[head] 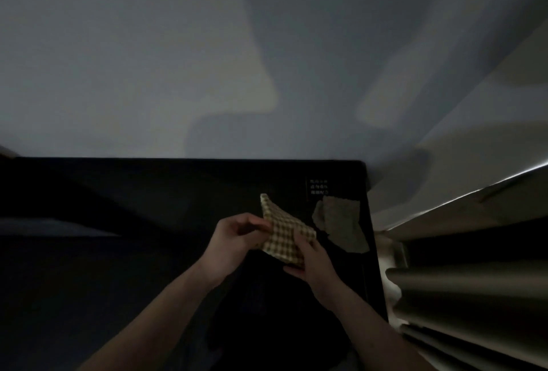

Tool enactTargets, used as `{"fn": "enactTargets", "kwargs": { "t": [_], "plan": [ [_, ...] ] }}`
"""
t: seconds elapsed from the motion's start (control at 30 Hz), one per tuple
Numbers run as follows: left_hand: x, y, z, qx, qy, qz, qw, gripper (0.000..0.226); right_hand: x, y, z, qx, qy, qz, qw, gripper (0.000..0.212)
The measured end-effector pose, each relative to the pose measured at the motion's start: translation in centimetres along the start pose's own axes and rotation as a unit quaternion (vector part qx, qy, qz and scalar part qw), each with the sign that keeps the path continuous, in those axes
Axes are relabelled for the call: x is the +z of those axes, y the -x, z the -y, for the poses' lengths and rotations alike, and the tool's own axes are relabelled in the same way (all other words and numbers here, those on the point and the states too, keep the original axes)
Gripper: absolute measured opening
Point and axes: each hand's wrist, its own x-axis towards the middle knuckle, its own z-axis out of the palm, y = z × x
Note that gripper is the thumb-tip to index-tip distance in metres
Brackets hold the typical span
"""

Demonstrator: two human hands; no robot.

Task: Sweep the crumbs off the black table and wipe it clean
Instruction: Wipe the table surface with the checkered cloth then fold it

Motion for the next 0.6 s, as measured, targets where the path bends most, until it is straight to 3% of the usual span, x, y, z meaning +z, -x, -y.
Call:
{"fn": "enactTargets", "kwargs": {
  "t": [0.07,0.17,0.27,0.37,0.47,0.6],
  "plan": [
    [-1.6,1.7,1.4,-0.009,-0.026,0.008,1.0,0.024,1.2,0.8,-1.6,0.024,-0.017,-0.003,1.0,0.02],
    [-5.1,3.9,3.7,-0.013,-0.101,0.017,0.995,0.031,2.0,1.7,-4.2,-0.025,0.015,-0.067,0.997,0.023],
    [-8.9,5.8,6.7,-0.05,-0.215,0.027,0.975,0.028,1.3,2.3,-7.4,-0.09,0.127,-0.139,0.978,0.029],
    [-13.0,8.0,9.5,-0.062,-0.309,0.023,0.949,0.033,-0.4,3.1,-12.1,-0.085,0.33,-0.193,0.92,0.051],
    [-17.7,10.3,11.8,-0.026,-0.398,0.045,0.916,0.043,-1.0,3.8,-16.5,-0.059,0.429,-0.25,0.866,0.087],
    [-24.4,13.1,14.2,-0.02,-0.465,0.063,0.883,0.039,0.9,2.2,-19.3,-0.141,0.531,-0.279,0.787,0.088]
  ]
}}
